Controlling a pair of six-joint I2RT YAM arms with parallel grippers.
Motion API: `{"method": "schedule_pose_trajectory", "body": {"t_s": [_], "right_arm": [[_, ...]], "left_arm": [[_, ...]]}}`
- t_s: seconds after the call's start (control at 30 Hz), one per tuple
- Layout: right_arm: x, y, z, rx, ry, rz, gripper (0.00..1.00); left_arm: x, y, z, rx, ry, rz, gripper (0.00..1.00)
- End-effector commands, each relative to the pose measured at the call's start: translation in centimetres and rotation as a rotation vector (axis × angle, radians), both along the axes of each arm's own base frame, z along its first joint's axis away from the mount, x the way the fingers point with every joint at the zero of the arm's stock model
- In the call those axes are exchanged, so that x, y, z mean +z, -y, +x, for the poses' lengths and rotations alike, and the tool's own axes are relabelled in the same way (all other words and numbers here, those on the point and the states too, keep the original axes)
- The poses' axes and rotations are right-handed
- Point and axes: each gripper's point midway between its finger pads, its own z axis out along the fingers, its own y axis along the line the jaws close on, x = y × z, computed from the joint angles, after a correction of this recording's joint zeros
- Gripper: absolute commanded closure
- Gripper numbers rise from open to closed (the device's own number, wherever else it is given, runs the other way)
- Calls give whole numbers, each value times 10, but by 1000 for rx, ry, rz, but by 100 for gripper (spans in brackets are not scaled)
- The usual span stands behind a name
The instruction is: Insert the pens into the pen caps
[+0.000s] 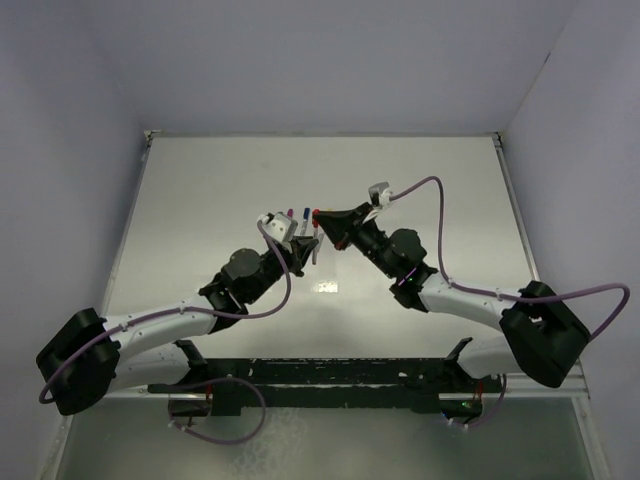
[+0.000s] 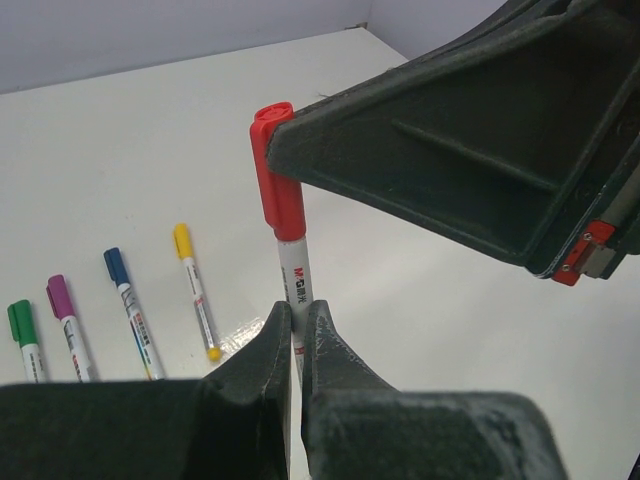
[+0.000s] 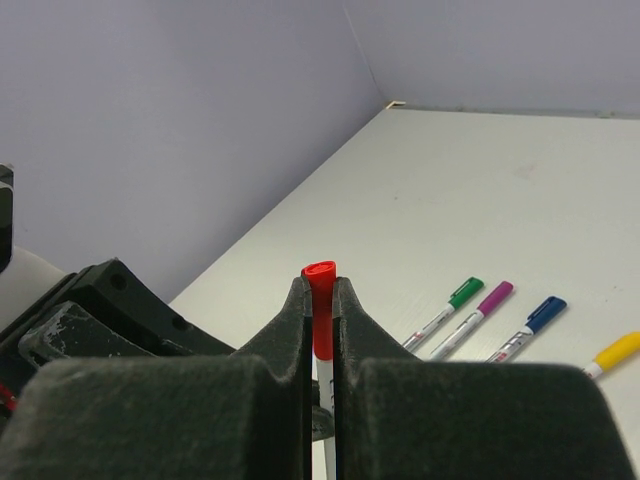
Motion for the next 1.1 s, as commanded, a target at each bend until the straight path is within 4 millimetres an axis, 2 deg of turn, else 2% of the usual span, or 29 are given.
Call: {"method": "schedule_pose_trajectory", "body": {"t_s": [0.0, 0.17, 0.3, 0.47, 0.63, 0.7, 0.8, 0.97, 1.07], "right_arm": [[-105, -11, -48, 169, -236, -291, 100], [-65, -1, -27, 56, -124, -288, 100], [-26, 10, -14, -42, -43, -260, 98], [23, 28, -8, -136, 49, -196, 67], [61, 56, -11, -235, 110, -128, 59], [67, 69, -11, -281, 113, -126, 58], [68, 88, -12, -352, 97, -137, 58], [51, 116, -13, -461, 21, -135, 58], [41, 123, -16, -474, -3, -129, 58]], "left_arm": [[183, -21, -7, 22, 366, -437, 100], [142, -9, -3, -8, 253, -370, 100], [96, 0, -3, -34, 136, -304, 100], [36, 8, -1, -38, -20, -190, 100], [-4, 6, 9, 21, -122, -90, 100], [-22, 8, 17, 54, -167, -39, 100], [-37, 17, 26, 69, -211, 6, 100], [-52, 41, 48, 71, -258, 68, 100], [-63, 58, 63, 64, -287, 108, 100]]}}
